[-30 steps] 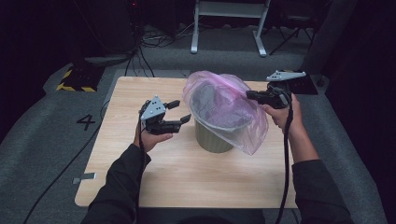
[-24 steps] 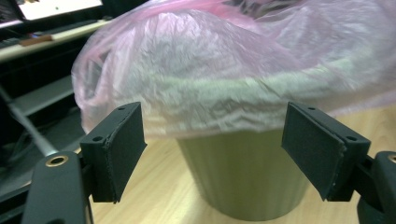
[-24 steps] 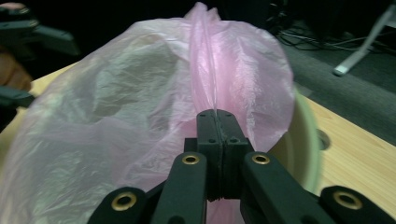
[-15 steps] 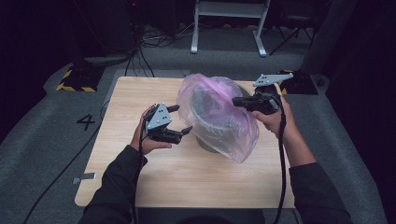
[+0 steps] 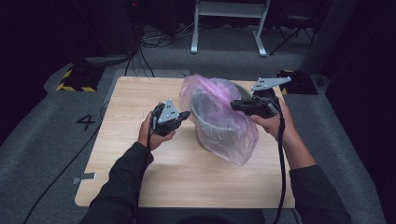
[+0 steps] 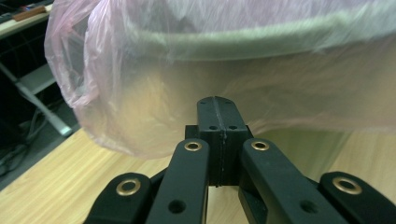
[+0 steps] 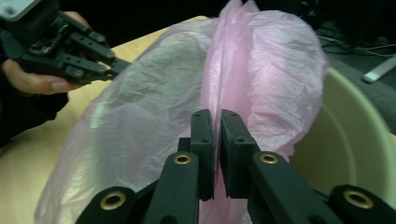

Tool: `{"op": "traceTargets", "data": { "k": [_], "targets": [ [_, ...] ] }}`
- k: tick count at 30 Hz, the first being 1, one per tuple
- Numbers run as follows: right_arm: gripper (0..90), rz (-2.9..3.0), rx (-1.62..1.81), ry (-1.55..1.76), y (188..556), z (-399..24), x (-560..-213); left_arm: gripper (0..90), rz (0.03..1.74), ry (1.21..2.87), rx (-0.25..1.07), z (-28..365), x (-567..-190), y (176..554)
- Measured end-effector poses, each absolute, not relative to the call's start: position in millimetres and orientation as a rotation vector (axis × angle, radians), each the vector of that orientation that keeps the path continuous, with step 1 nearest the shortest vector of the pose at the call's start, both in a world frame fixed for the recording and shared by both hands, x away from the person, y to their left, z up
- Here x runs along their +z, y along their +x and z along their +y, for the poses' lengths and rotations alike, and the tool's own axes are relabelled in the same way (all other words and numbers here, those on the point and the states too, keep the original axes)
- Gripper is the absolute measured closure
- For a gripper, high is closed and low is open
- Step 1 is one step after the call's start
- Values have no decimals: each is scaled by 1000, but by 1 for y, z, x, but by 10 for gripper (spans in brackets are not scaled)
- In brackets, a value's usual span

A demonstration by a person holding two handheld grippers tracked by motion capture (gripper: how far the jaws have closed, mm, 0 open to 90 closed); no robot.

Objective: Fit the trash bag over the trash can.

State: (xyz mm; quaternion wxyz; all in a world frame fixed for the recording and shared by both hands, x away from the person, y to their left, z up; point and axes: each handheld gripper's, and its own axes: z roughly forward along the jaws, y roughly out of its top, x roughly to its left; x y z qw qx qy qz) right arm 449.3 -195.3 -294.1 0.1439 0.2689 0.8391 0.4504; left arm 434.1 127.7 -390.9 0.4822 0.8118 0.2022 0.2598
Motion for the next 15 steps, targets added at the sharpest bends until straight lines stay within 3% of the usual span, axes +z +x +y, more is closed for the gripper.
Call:
{"op": "traceTargets", "data": {
  "k": [5,7,10,11,15],
  "targets": [
    [844,2322,1302,805,451,-210,-293,890,487,1875,584,135,-391,434],
    [870,2297,1295,815,452,-214,-293,511,562,1844,581,139,-389,434],
    [880,2282,1294,839,454,-220,-295,191,612,1855,502,141,-393,437],
    [880,2276,1288,850,455,-221,-295,146,607,1858,486,142,-396,436],
    [879,2287,1260,884,460,-225,-300,152,511,1915,571,130,-399,425]
  ]
}}
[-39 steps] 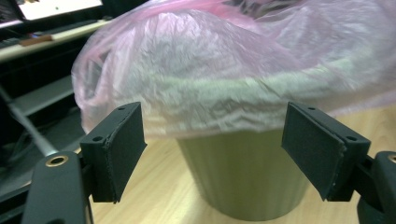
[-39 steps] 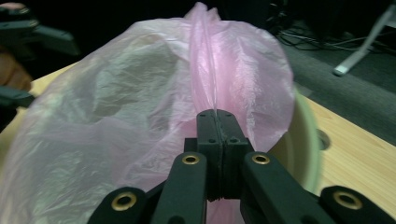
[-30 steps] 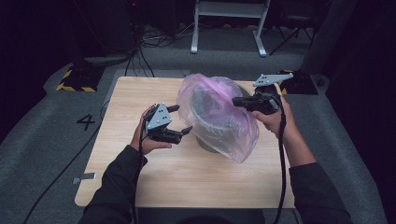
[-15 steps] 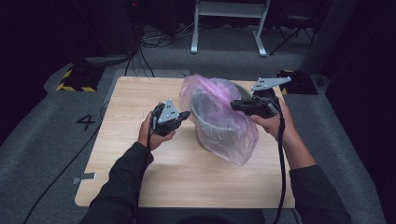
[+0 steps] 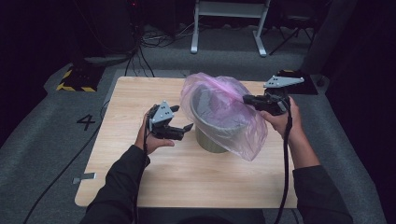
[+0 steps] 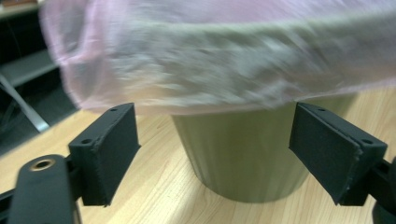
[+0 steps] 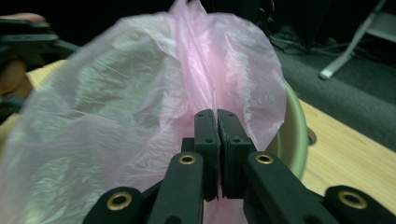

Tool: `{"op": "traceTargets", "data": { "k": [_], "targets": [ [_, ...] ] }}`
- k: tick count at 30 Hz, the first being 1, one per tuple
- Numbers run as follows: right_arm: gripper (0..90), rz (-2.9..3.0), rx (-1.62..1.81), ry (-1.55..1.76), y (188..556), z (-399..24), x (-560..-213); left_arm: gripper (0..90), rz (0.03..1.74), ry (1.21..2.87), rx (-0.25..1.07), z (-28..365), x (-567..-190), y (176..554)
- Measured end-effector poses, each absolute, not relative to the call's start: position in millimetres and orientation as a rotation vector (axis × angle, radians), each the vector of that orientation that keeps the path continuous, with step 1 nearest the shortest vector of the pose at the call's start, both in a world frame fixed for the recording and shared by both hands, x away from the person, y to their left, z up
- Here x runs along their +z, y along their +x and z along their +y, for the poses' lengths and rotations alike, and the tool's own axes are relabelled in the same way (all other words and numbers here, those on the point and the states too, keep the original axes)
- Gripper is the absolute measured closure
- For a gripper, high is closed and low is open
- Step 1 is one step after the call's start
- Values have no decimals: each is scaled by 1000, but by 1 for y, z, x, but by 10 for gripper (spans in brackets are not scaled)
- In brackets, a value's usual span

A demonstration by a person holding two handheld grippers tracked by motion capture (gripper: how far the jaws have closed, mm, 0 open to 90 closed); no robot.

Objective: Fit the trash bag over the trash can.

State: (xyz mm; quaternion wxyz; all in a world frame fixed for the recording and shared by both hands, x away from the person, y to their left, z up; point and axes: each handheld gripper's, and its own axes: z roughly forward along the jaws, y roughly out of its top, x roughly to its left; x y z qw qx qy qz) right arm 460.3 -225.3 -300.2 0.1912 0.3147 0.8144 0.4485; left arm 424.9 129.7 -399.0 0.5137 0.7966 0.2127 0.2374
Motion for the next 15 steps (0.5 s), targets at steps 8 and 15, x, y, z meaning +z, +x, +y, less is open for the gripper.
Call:
{"op": "traceTargets", "data": {
  "k": [8,15],
  "targets": [
    [850,2298,1265,928,468,-231,-307,189,472,1932,750,126,-395,426],
    [841,2325,1272,845,458,-215,-299,383,475,1908,850,124,-395,429]
  ]
}}
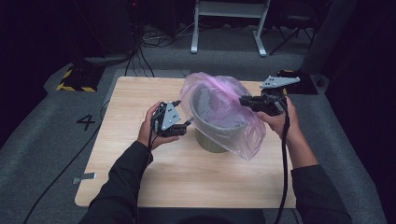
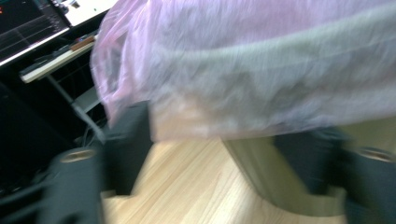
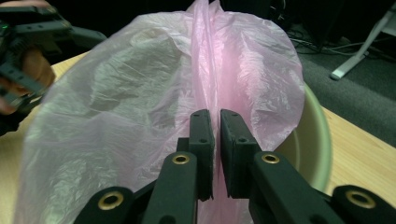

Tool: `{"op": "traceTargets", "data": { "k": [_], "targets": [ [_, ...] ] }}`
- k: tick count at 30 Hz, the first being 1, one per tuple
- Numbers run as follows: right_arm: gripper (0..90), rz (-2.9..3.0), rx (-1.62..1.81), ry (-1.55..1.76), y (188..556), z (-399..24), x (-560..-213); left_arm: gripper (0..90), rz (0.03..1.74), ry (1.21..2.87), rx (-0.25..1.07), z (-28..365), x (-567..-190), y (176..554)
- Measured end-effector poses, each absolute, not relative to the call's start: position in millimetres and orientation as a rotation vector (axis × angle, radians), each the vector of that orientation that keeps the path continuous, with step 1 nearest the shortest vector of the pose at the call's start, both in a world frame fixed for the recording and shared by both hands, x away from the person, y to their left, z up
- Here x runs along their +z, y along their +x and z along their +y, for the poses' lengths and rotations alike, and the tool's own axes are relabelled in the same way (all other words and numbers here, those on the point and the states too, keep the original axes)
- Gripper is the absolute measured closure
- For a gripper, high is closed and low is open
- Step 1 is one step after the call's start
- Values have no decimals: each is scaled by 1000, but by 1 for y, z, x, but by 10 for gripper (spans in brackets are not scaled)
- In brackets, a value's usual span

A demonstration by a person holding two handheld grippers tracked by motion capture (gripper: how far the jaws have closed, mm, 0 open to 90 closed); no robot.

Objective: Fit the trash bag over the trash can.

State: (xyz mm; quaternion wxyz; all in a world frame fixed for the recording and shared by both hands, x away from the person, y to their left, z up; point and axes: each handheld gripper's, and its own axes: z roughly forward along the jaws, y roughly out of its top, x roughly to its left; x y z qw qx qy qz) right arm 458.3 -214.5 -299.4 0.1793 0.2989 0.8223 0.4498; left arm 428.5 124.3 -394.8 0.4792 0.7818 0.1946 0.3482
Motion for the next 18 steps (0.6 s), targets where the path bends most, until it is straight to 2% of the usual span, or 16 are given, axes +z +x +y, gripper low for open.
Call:
{"op": "traceTargets", "data": {
  "k": [1,2,3,6,7,13,18],
  "targets": [
    [841,2326,1268,840,457,-213,-298,464,477,1900,881,125,-395,428],
    [841,2335,1264,818,453,-209,-296,613,468,1903,888,127,-394,428],
    [841,2335,1264,818,453,-209,-296,613,462,1893,882,128,-393,427],
    [839,2332,1244,809,451,-206,-295,854,454,1886,906,133,-392,425],
    [838,2334,1246,809,451,-206,-294,899,450,1888,899,134,-391,425],
    [841,2259,1273,920,460,-223,-296,900,407,2009,893,131,-399,424],
    [863,2121,1311,1127,486,-254,-311,900,428,2049,847,135,-412,434]
  ]
}}
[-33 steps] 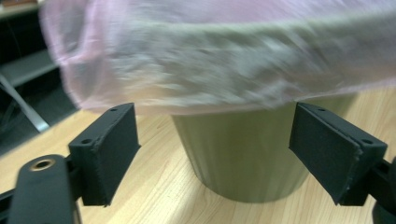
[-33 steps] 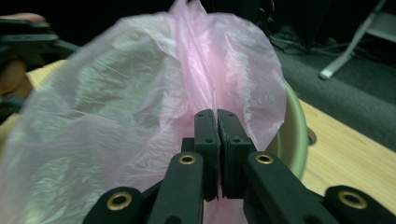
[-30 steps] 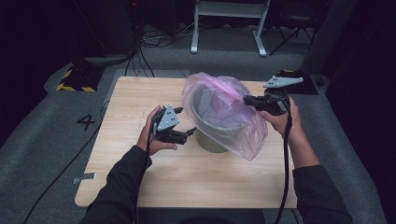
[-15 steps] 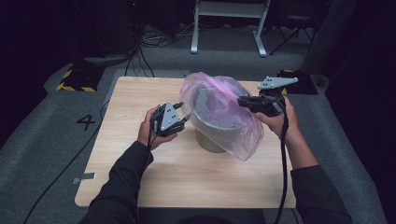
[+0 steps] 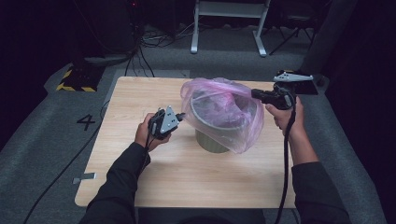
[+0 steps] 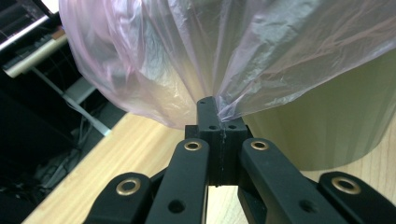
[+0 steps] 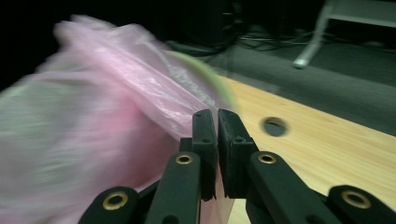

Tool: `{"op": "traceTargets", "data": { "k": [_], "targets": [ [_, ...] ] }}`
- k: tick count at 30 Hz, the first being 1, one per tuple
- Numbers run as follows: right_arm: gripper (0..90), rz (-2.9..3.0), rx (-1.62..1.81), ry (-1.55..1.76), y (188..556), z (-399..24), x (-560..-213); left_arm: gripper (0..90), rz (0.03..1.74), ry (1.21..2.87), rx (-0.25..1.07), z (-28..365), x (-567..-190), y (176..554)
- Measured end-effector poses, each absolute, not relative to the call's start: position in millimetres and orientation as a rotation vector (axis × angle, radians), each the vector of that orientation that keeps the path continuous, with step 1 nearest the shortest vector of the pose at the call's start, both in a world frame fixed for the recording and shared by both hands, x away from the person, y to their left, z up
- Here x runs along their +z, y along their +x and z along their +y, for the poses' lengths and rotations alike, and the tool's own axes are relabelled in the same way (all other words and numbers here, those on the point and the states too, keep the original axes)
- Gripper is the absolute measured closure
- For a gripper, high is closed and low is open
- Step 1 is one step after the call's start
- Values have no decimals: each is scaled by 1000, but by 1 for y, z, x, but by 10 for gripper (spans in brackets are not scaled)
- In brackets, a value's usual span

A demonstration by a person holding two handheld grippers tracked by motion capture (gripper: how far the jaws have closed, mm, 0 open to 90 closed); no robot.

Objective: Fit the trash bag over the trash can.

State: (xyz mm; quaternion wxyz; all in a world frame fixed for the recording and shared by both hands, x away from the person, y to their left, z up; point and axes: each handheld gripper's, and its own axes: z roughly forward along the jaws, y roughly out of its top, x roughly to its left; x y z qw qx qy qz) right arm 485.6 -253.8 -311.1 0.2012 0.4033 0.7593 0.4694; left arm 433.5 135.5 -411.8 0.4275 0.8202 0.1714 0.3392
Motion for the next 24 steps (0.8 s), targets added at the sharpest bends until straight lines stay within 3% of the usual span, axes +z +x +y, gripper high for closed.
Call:
{"op": "traceTargets", "data": {
  "k": [13,24],
  "targets": [
    [870,2056,1270,1370,529,-283,-367,900,417,2163,780,138,-436,439],
    [874,2171,1271,1429,543,-270,-409,900,422,2218,740,131,-455,445]
  ]
}}
